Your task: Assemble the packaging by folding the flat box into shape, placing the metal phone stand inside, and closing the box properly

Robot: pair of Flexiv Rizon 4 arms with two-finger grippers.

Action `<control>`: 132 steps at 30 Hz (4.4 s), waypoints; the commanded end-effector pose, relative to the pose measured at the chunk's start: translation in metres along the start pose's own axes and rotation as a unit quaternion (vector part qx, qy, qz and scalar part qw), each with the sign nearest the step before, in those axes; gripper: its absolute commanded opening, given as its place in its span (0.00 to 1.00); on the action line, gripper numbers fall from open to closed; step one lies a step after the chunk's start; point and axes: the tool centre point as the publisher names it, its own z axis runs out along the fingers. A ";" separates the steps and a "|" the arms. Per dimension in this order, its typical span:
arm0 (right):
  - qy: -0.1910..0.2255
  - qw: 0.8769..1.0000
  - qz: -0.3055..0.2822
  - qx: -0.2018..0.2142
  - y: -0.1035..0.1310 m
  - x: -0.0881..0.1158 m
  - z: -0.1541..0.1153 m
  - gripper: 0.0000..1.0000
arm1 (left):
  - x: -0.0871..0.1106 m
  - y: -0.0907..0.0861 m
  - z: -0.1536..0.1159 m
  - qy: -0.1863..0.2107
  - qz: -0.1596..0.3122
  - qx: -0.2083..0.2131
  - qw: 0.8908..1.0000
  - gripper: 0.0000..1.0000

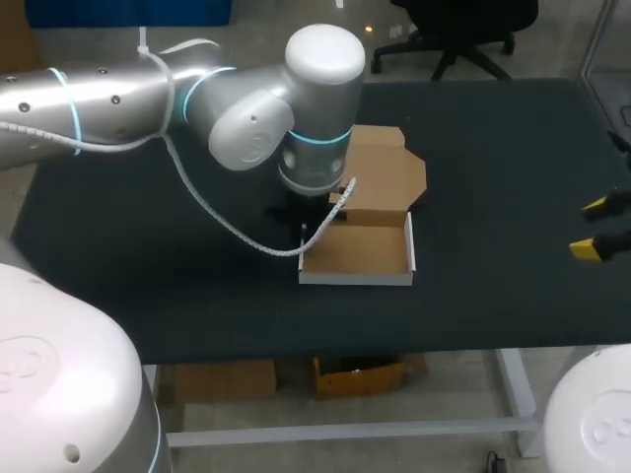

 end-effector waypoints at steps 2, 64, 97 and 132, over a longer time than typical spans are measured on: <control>0.000 1.000 0.000 -0.001 -0.001 0.000 -0.001 1.00 | 0.006 0.000 0.001 -0.029 -0.007 0.009 1.000 0.00; 0.001 1.000 0.007 -0.003 -0.001 -0.006 -0.003 1.00 | -0.032 0.032 -0.051 0.235 0.065 0.063 0.968 1.00; -0.045 0.998 0.035 -0.031 -0.009 -0.007 -0.018 1.00 | -0.127 0.091 -0.142 0.312 0.252 0.161 0.902 1.00; -0.056 0.988 0.144 -0.020 -0.022 -0.003 -0.059 1.00 | -0.195 0.121 -0.214 0.271 0.190 0.108 0.937 1.00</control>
